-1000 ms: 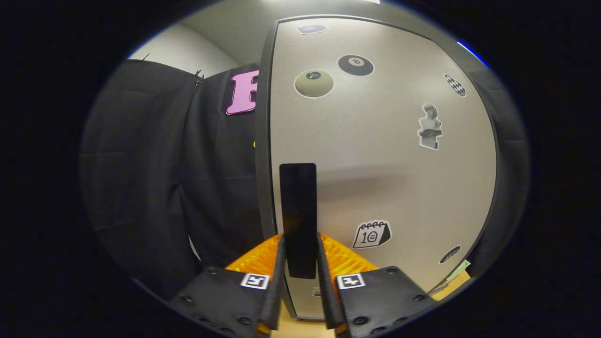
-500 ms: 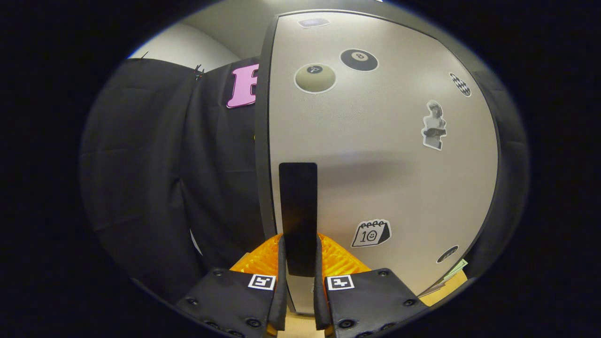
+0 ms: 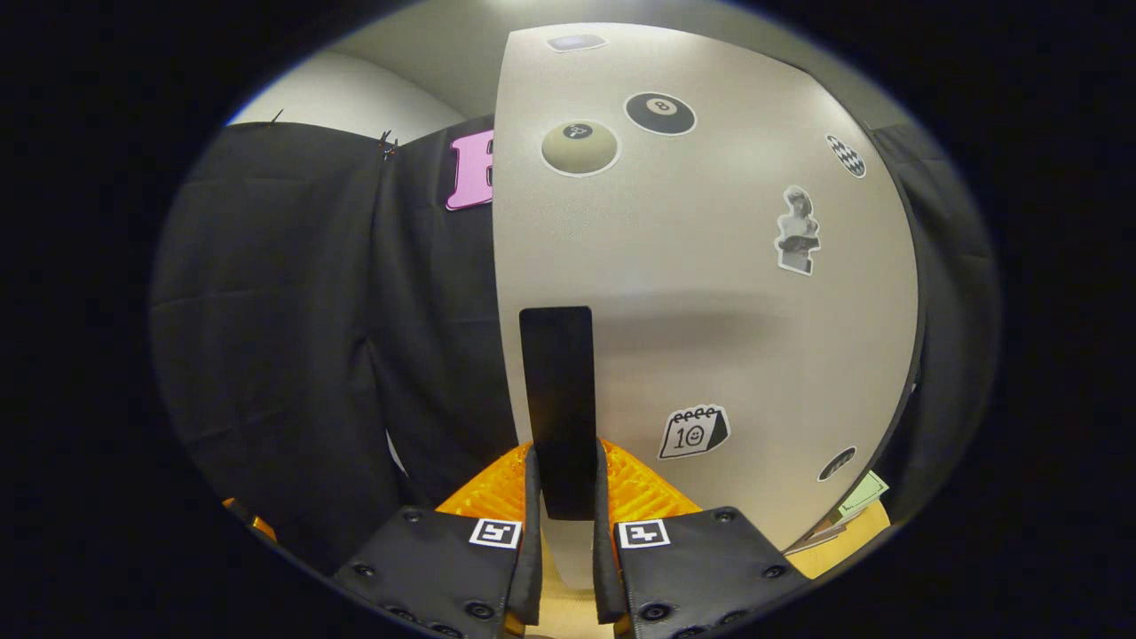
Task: Open the cabinet door with the right hand, grasp the bottle in the cabinet with the left hand and place it on the coaster, then close the cabinet door with the right hand.
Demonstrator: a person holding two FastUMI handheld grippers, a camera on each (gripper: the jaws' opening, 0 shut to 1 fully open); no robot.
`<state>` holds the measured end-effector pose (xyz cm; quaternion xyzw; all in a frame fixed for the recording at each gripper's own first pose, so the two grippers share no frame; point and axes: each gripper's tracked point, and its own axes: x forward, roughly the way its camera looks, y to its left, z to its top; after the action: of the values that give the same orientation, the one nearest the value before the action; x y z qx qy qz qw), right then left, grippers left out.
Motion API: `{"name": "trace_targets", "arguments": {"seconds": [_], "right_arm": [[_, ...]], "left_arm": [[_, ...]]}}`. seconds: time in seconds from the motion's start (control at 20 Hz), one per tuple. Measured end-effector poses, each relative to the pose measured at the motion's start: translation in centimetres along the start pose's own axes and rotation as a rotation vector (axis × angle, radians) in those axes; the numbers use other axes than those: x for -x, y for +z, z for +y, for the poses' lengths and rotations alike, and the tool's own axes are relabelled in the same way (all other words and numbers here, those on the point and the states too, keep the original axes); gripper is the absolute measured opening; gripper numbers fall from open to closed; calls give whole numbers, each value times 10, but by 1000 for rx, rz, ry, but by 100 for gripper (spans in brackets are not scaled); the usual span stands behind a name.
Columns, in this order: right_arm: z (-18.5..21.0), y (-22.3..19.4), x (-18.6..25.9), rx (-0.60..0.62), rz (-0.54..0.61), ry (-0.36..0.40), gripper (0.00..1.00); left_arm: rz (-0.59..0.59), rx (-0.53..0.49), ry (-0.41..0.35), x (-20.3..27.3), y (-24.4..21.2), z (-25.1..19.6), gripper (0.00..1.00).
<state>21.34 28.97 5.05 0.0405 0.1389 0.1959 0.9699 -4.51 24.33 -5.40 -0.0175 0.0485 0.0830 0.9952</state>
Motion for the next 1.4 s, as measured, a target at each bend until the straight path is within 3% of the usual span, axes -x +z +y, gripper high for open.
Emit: {"name": "trace_targets", "arguments": {"seconds": [0.6, 0.95, 1.25, 1.4], "right_arm": [[1, 0, 34, 27, -9, 179, 24], [-4, 0, 36, 24, -21, 236, 26], [-8, 1, 37, 7, -30, 272, 26], [-11, 1, 36, -80, -27, 255, 26]], "left_arm": [[-26, 19, -69, -1, 6, -11, 79], [-44, -10, -59, 0, 11, -11, 79], [-74, -32, -116, 0, 17, -24, 79], [-78, -39, -152, 0, 18, -31, 79]]}}
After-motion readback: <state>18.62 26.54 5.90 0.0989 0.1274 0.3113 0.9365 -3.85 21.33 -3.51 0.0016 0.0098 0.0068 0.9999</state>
